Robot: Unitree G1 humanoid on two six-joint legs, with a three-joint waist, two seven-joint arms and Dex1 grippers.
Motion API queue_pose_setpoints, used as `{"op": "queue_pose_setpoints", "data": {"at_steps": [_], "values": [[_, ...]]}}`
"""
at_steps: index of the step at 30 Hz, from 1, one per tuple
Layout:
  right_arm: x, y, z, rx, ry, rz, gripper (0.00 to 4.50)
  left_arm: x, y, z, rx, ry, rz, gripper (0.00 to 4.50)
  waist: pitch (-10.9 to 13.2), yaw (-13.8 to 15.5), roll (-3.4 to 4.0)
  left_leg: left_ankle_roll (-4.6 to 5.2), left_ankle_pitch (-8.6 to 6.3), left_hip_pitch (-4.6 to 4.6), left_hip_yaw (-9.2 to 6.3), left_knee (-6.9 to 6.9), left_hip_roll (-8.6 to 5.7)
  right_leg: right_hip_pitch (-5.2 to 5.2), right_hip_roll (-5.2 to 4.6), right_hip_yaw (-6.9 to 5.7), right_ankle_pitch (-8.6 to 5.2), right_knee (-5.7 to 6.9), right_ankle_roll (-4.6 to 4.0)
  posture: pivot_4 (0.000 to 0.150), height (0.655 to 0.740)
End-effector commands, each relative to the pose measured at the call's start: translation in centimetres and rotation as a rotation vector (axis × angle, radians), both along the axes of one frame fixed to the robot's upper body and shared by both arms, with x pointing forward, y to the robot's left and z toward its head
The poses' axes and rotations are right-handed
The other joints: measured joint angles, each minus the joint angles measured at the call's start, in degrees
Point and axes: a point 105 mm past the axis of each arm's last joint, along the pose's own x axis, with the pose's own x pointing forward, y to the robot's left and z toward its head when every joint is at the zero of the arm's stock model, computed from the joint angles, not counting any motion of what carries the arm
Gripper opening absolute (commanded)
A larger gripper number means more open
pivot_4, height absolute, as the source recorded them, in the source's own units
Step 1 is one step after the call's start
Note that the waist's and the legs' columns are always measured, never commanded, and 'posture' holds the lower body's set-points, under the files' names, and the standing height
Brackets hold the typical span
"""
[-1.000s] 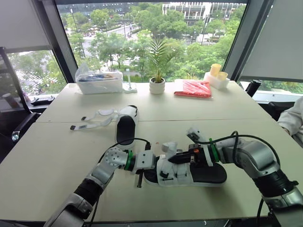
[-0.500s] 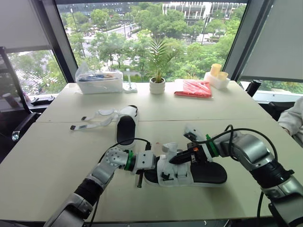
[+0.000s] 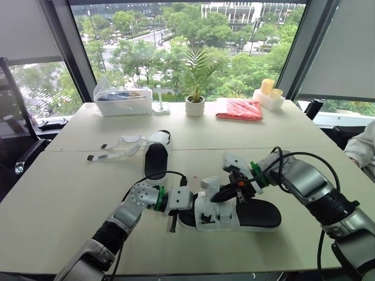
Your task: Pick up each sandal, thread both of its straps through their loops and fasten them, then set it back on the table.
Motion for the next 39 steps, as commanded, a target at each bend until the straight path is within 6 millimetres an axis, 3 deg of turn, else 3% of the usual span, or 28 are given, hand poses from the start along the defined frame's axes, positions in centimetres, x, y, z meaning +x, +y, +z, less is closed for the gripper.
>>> {"op": "queue_pose_setpoints", "data": {"at_steps": [1,14,20,24,27,28,39], "values": [[-0.4,0.8,1.6,0.017,-0.045,0.048,0.05,-1.0,2.3,-5.7,0.206,0.135,0.068,0.00,0.00,-0.01,0.00,0.00,0.00,0.00,0.00,0.00,0.00,0.00,0.00,0.00,0.00,0.00,0.00,0.150,0.7400],[-1.2,2.0,2.2,0.019,-0.057,0.126,0.05,-1.0,2.2,-5.7,0.206,0.133,0.067,0.00,0.00,-0.02,0.00,0.00,0.00,0.00,0.00,-0.01,0.00,0.00,0.00,0.00,0.00,0.00,0.00,0.150,0.7400],[-0.7,1.6,1.7,0.013,-0.033,0.096,0.05,-1.0,2.1,-5.7,0.204,0.132,0.068,0.00,0.00,-0.02,0.00,0.00,0.00,0.00,0.00,-0.01,0.00,0.00,0.00,0.00,0.00,0.00,0.00,0.150,0.7400],[-0.5,0.9,1.1,0.043,0.043,0.038,1.84,-1.1,2.0,-5.7,0.201,0.132,0.069,0.00,0.00,-0.01,0.00,0.00,0.00,0.00,0.00,-0.01,0.00,0.00,0.00,0.00,0.00,0.00,0.00,0.150,0.7400],[-0.5,0.8,1.3,0.113,0.121,-0.036,3.62,-1.1,2.0,-5.7,0.199,0.131,0.070,0.00,0.01,-0.01,0.01,0.00,0.00,0.00,-0.01,-0.01,0.00,0.00,-0.01,0.00,0.00,0.00,-0.01,0.150,0.7400],[-0.5,0.7,1.3,0.134,0.142,-0.057,3.83,-1.1,2.0,-5.7,0.198,0.131,0.070,0.00,0.01,0.01,0.01,0.00,0.00,0.00,0.00,-0.01,0.00,0.00,-0.01,0.00,0.00,0.00,-0.01,0.150,0.7400],[-2.4,0.6,2.4,0.365,0.363,-0.272,3.83,-1.4,2.2,-5.9,0.199,0.135,0.072,0.00,0.00,0.07,0.03,0.01,0.00,-0.03,-0.01,-0.09,0.01,-0.04,-0.03,0.00,0.00,-0.01,-0.01,0.150,0.7400]]}}
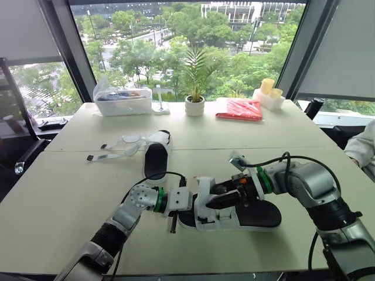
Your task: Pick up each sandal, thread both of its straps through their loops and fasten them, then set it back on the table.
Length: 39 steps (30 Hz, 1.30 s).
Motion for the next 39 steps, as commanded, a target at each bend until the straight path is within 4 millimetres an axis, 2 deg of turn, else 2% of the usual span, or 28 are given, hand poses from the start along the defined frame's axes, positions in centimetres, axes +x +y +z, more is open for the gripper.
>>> {"op": "queue_pose_setpoints", "data": {"at_steps": [1,12,14,21,29,33,39], "values": [[-1.1,0.2,1.1,0.031,-0.023,-0.015,3.83,-1.2,2.1,-5.8,0.211,0.146,0.054,0.00,0.00,0.02,-0.01,0.00,0.00,0.00,0.00,-0.01,0.00,0.00,0.00,0.00,0.00,-0.02,0.00,0.150,0.7400],[-1.6,1.8,0.2,0.087,0.004,-0.139,3.83,-1.1,1.8,-5.8,0.200,0.154,0.058,0.00,-0.01,-0.04,0.02,0.00,0.00,0.00,0.01,-0.10,0.00,0.00,-0.01,0.00,0.00,-0.09,0.00,0.150,0.7400],[-1.5,1.9,0.1,0.088,0.002,-0.152,3.31,-1.2,1.9,-5.8,0.200,0.155,0.059,0.00,-0.01,-0.06,0.02,0.00,0.00,0.00,0.01,-0.10,0.00,-0.01,-0.01,0.00,0.00,-0.09,0.00,0.150,0.7400],[-1.4,1.8,0.5,0.098,0.000,-0.164,0.04,-1.0,2.0,-5.8,0.198,0.156,0.070,0.00,-0.01,-0.06,0.02,0.01,0.00,0.00,0.01,-0.10,0.00,0.00,-0.01,0.00,0.00,-0.10,0.00,0.150,0.7400],[-0.9,1.4,2.2,0.078,0.015,-0.109,0.04,-0.9,1.9,-5.8,0.198,0.154,0.071,0.00,0.00,-0.09,0.03,0.01,0.01,0.00,0.01,-0.10,0.00,0.00,-0.01,-0.01,0.00,-0.10,0.00,0.150,0.7400],[-0.7,1.0,1.7,-0.004,0.013,-0.069,0.04,-0.9,1.8,-5.7,0.195,0.152,0.069,0.00,0.01,-0.09,0.03,0.01,0.01,0.00,0.01,-0.11,0.00,0.01,-0.03,-0.02,0.00,-0.14,0.00,0.150,0.7400],[-0.3,0.6,0.4,-0.031,0.062,-0.059,0.04,-1.0,1.9,-5.8,0.194,0.152,0.074,0.00,0.01,-0.07,0.02,0.01,0.01,-0.01,0.02,-0.11,0.00,0.02,-0.05,-0.04,0.00,-0.16,0.00,0.150,0.7400]]}}
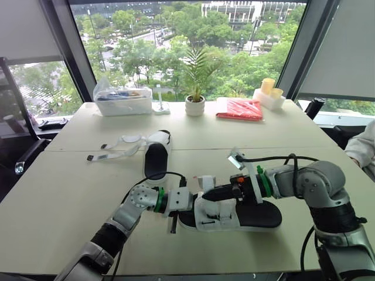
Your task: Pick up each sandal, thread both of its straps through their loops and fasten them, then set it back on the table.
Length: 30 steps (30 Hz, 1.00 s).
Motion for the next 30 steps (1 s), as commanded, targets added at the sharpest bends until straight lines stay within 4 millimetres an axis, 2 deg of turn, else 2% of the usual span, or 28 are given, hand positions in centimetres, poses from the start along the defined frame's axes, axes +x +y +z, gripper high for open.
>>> {"op": "queue_pose_setpoints", "data": {"at_steps": [1,12,23,30], "values": [[0.4,-0.1,0.4,0.011,-0.017,0.010,0.04,-1.0,2.0,-5.8,0.197,0.152,0.073,0.00,0.00,0.00,0.00,0.00,0.00,0.00,0.00,0.00,0.00,0.00,0.00,0.00,0.00,0.00,0.00,0.150,0.7400],[0.8,0.9,1.3,0.082,0.010,0.031,0.04,-1.1,2.0,-5.9,0.201,0.152,0.068,0.00,0.00,0.01,0.00,0.00,0.00,0.00,0.00,0.00,0.00,0.00,-0.01,-0.01,0.00,0.00,0.00,0.150,0.7400],[0.2,1.1,-0.7,0.047,0.054,0.037,0.04,-1.1,1.9,-6.0,0.200,0.149,0.070,0.00,0.00,0.00,0.00,0.00,0.00,0.00,0.00,-0.02,0.00,0.00,-0.02,-0.01,0.00,-0.01,0.00,0.150,0.7400],[1.2,0.4,-2.1,-0.013,0.008,0.008,0.04,-1.1,1.9,-6.0,0.198,0.150,0.071,0.00,0.00,0.00,0.00,0.00,0.00,0.00,0.00,-0.02,0.00,0.00,-0.02,-0.02,0.00,-0.02,0.00,0.150,0.7400]]}}
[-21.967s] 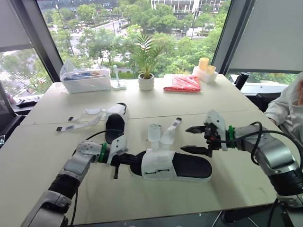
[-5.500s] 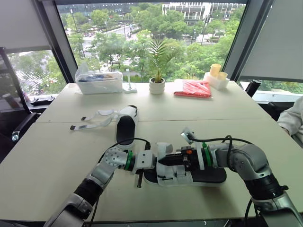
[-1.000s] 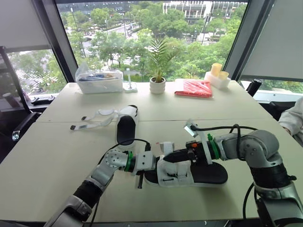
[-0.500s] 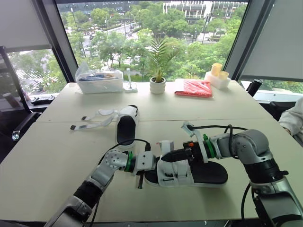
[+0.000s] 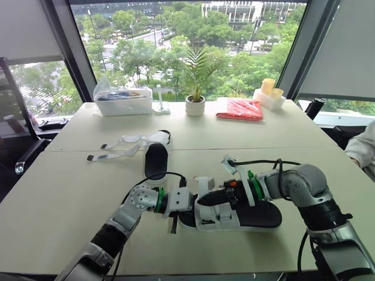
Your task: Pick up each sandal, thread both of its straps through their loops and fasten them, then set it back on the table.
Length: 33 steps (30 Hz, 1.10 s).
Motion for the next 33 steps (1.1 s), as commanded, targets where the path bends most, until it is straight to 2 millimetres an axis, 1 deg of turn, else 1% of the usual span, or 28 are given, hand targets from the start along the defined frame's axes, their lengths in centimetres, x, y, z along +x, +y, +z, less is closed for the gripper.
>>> {"op": "queue_pose_setpoints", "data": {"at_steps": [1,4,9,13,16,21,24,26,29,31,33], "values": [[0.8,-0.4,-0.6,-0.036,-0.057,-0.021,0.04,-1.1,1.9,-5.9,0.201,0.150,0.065,0.00,0.00,-0.01,0.00,0.00,0.00,0.00,0.00,0.00,0.00,0.00,0.00,0.00,0.00,0.00,0.00,0.150,0.7400],[1.7,-0.5,-0.6,-0.040,-0.120,-0.043,0.04,-1.1,1.9,-5.9,0.199,0.151,0.065,0.00,0.00,0.00,0.00,0.00,0.00,0.00,0.00,0.00,0.00,0.00,0.00,0.00,0.00,0.00,0.00,0.150,0.7400],[1.5,-0.5,-0.2,-0.037,-0.154,-0.004,0.04,-1.2,1.9,-5.9,0.201,0.153,0.065,0.00,0.00,0.01,0.00,0.00,0.00,0.00,0.00,0.00,0.00,0.00,0.00,-0.02,0.00,0.00,0.00,0.150,0.7400],[0.5,-0.4,0.0,-0.040,-0.174,0.050,0.04,-1.1,2.0,-5.9,0.201,0.153,0.067,0.00,0.00,0.05,0.00,0.00,0.00,0.00,-0.01,-0.01,0.00,0.00,0.00,-0.02,0.00,0.00,0.00,0.150,0.7400],[-0.9,-0.2,-0.2,-0.066,-0.227,0.125,0.04,-1.1,1.9,-5.8,0.198,0.152,0.069,0.00,0.01,0.04,0.00,0.00,0.00,0.00,-0.01,-0.02,0.00,0.00,0.00,-0.02,0.00,-0.03,0.01,0.150,0.7400],[-1.9,0.0,-0.4,-0.082,-0.274,0.179,0.04,-1.0,1.9,-5.8,0.197,0.152,0.070,0.00,0.01,0.07,-0.02,-0.01,0.00,-0.01,-0.01,-0.04,0.00,0.00,-0.01,-0.03,-0.01,-0.08,0.01,0.150,0.7400],[-2.5,0.4,-1.0,-0.112,-0.312,0.207,0.04,-1.0,1.9,-5.8,0.196,0.152,0.069,0.00,0.02,0.06,-0.04,-0.01,0.00,-0.01,-0.01,-0.06,0.00,0.00,-0.01,-0.04,-0.01,-0.10,0.01,0.150,0.7400],[-2.8,0.4,-1.8,-0.139,-0.324,0.214,0.04,-1.0,1.9,-5.8,0.196,0.152,0.069,0.00,0.03,0.04,-0.05,-0.01,0.00,-0.02,-0.01,-0.07,0.00,0.00,-0.01,-0.04,-0.01,-0.11,0.02,0.150,0.7400],[-1.9,0.0,-3.2,-0.207,-0.374,0.164,0.04,-1.0,1.9,-5.8,0.196,0.152,0.069,0.00,0.01,-0.05,-0.09,-0.01,-0.01,-0.01,-0.01,-0.08,0.00,0.01,-0.02,-0.04,-0.01,-0.11,0.02,0.150,0.7400],[-2.4,-0.1,-3.4,-0.207,-0.369,0.184,0.04,-1.0,1.9,-5.8,0.196,0.152,0.070,0.00,-0.03,-0.05,-0.15,-0.01,-0.01,0.02,-0.01,-0.08,0.01,0.02,-0.02,-0.04,-0.01,-0.11,0.02,0.150,0.7400],[-2.9,-0.2,-3.1,-0.192,-0.364,0.200,0.04,-1.0,1.9,-5.8,0.196,0.151,0.071,0.00,-0.05,-0.05,-0.19,-0.01,-0.01,0.03,-0.01,-0.09,0.02,0.03,-0.02,-0.05,-0.01,-0.11,0.01,0.150,0.7400]]}}
